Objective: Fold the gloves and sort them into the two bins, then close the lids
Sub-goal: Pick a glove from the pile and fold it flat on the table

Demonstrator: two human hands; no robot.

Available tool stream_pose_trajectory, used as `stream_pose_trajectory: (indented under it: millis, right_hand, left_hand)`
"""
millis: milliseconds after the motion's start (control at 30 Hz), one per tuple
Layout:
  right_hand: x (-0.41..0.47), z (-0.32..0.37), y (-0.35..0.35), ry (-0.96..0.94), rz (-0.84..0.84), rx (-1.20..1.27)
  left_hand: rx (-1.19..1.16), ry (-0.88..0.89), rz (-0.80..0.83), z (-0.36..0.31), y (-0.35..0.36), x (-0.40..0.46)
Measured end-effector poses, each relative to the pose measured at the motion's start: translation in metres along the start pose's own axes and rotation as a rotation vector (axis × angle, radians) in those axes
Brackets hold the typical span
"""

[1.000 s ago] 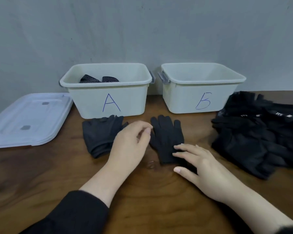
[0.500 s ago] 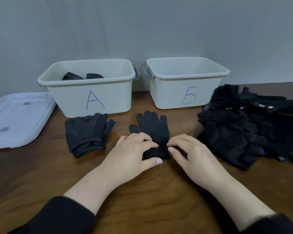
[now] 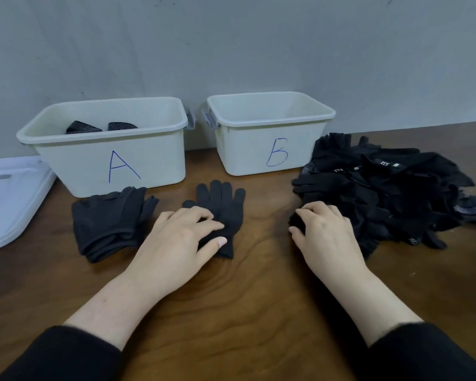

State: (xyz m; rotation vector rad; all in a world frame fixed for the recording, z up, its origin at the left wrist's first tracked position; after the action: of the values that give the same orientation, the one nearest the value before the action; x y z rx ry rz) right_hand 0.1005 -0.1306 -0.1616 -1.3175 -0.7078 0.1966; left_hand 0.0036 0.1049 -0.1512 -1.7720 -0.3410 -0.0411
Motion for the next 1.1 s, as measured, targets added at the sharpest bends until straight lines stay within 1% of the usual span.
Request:
stream_pose_trajectory:
  millis: [67, 167, 233, 333, 400, 533, 600, 733, 800, 867, 900, 933, 1033, 1100]
  right_hand:
    - [0.001, 0.005, 0.002, -0.039, -0.044, -0.022]
    - [0.004, 0.005, 0.003, -0.076, -0.1, -0.026]
    - [0.006, 0.001, 0.002, -0.043, -0.13, 0.0]
    - [0.012, -0.005, 0.006, 0.025, -0.083, -0.044]
    - [0.018, -0.007, 0.009, 0.03, -0.071, -0.052]
    - [0.021, -0.008, 0.008, 0.027, -0.128, 0.001]
    - [0.02, -0.01, 0.009, 0.006, -0.148, 0.007]
    - [0.013, -0.005, 0.003, -0.115, -0.244, 0.031]
    - [0.01, -0.004, 0.0, -0.055, -0.224, 0.037]
    - [0.011, -0.012, 0.004, 0.074, -0.097, -0.03]
    - [0.012, -0.015, 0.006, 0.109, -0.051, -0.05]
    - [0.013, -0.016, 0.008, 0.113, -0.046, -0.037]
    - [0.012, -0.016, 0.008, 0.063, -0.134, 0.024]
    - [0.011, -0.014, 0.009, 0.014, -0.157, 0.037]
  left_hand:
    - [-0.028, 0.035, 0.024, -0.005, 0.004, 0.002]
    - [-0.045, 0.027, 0.042, -0.008, 0.012, 0.008]
    - [-0.075, 0.013, 0.039, -0.009, 0.012, 0.008]
    - [-0.061, -0.004, 0.063, -0.008, 0.015, 0.008]
    - [-0.032, -0.014, 0.101, -0.006, 0.019, 0.01]
    - [-0.024, -0.018, 0.17, -0.007, 0.022, 0.011]
    - [-0.026, -0.01, 0.183, -0.009, 0.024, 0.01]
    - [-0.03, -0.014, 0.212, -0.007, 0.028, 0.011]
    - [-0.036, -0.021, 0.218, -0.005, 0.029, 0.011]
    - [-0.033, -0.027, 0.219, -0.006, 0.029, 0.011]
    - [-0.03, -0.032, 0.219, -0.007, 0.028, 0.011]
    - [-0.026, -0.04, 0.222, -0.007, 0.028, 0.011]
    - [-0.019, -0.061, 0.231, -0.007, 0.027, 0.011]
    - [-0.019, -0.064, 0.235, -0.008, 0.027, 0.011]
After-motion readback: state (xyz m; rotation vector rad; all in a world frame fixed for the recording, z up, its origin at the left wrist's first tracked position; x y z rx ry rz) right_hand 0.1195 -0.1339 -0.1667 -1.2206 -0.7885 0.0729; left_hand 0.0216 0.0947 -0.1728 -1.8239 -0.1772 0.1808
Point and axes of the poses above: each hand's wrist, its own x-axis towards the middle knuckle, its own y-axis out of the palm, z = x × y, the point moved 5 cm from there along x, towards the middle knuckle, and after that the axes turned 13 degrees about -y, right-handed, at the moved point
